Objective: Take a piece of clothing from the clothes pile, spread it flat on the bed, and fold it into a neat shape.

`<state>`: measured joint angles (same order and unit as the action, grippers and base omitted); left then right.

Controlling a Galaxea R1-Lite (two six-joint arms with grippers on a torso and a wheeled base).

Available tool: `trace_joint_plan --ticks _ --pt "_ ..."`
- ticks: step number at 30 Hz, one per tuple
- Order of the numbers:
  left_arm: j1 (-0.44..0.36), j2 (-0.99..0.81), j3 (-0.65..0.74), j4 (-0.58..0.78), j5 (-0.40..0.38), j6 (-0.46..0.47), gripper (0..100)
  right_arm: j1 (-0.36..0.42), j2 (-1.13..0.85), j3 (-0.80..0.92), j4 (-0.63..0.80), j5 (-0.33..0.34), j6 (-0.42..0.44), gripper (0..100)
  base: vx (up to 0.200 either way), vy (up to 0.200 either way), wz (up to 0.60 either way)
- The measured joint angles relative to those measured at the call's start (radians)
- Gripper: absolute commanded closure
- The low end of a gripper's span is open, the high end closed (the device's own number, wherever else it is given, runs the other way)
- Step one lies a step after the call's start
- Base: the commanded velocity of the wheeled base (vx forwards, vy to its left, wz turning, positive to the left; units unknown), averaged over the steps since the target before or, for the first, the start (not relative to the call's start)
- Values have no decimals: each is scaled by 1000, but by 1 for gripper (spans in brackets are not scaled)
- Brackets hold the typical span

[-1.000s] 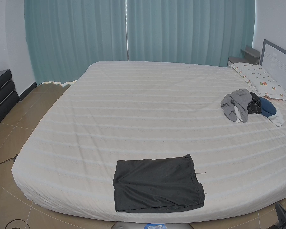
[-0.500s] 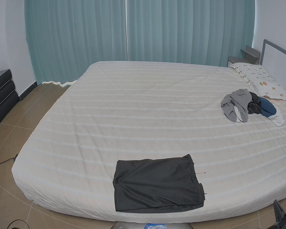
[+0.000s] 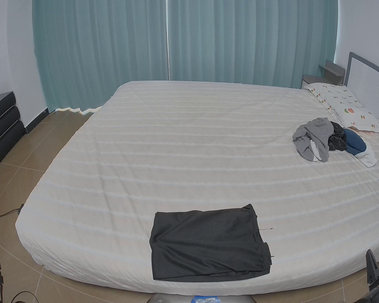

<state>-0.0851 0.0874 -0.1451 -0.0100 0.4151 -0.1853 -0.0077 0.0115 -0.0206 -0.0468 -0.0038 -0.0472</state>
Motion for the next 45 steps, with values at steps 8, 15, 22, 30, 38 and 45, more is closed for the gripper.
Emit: trace_joint_plan --ticks 8,15,22,30,38,45 --pt "2 0 116 -126 -89 47 0 0 0 3 43 21 6 0 0 0 0" --pt "3 0 126 -109 -210 55 0 0 0 3 44 22 14 0 0 0 0" --pt "2 1 127 -53 -326 77 0 0 1 3 44 40 16 0 0 0 0" --pt "1 3 127 -50 -436 115 0 0 1 3 44 39 25 0 0 0 0" --pt "-5 5 128 26 -453 188 0 0 1 3 43 37 33 0 0 0 0" --pt "-10 6 128 16 -443 199 0 0 1 3 44 36 34 0 0 0 0"
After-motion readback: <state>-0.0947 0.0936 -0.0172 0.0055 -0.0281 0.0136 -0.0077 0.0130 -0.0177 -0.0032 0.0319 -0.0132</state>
